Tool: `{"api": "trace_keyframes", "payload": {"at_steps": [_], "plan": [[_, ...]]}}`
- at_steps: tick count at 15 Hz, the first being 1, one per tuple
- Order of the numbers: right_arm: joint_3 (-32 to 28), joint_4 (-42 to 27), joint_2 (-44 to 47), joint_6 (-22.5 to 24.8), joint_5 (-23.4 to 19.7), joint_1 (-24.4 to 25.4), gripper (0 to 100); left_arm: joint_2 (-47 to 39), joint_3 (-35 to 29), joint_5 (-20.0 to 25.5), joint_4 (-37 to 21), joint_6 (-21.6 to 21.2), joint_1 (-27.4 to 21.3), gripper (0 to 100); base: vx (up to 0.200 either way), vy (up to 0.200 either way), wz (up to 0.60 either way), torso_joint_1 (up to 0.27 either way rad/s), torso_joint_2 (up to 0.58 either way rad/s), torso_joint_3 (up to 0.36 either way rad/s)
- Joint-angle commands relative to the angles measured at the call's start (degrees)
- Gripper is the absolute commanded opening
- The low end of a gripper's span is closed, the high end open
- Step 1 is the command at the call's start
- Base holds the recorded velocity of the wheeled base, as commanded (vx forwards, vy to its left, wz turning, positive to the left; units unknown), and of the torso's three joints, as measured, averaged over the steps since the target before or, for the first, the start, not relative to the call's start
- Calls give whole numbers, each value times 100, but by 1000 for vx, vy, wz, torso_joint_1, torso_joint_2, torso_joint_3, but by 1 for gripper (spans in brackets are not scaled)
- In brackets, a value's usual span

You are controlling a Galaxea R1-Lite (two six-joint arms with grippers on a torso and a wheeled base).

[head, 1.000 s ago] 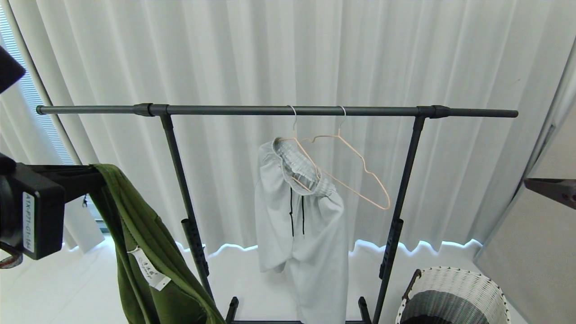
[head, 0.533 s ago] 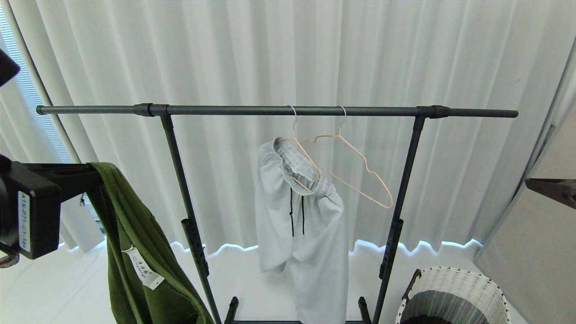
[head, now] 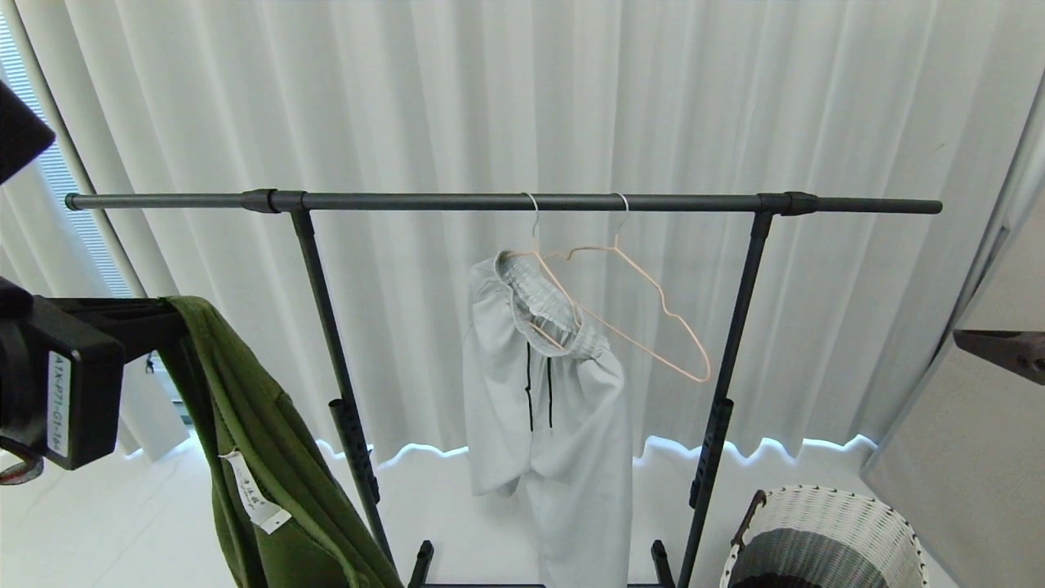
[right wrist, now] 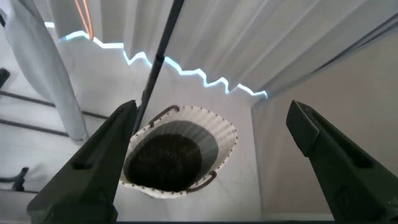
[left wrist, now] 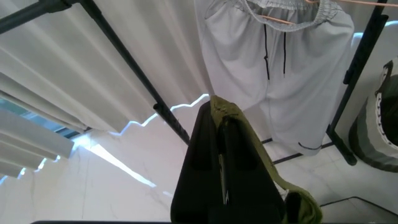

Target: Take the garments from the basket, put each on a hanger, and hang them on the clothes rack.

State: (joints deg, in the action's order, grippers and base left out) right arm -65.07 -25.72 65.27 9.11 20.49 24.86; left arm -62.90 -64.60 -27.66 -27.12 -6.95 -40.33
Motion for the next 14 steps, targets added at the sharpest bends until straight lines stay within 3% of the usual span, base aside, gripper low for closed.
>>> {"api": "trace_keyframes", "payload": {"at_steps": [1,7,9,14], "plan": [[47,76,30,12,-1,2,100,-11,9,-3,5,1,-2,0,0,0,0,0,0,0],[285,410,47,21,-1,-60,100,-20,61,-3,23,1,-2,0,0,0,0,0,0,0],[285,410,100,12,-54,-157,100,-47,53,-3,23,1,-2,0,200,0,0,-5,10,2],[285,454,118,21,-1223,-411,100,-108,53,-3,23,27,86,0,200,0,0,0,0,4]]}}
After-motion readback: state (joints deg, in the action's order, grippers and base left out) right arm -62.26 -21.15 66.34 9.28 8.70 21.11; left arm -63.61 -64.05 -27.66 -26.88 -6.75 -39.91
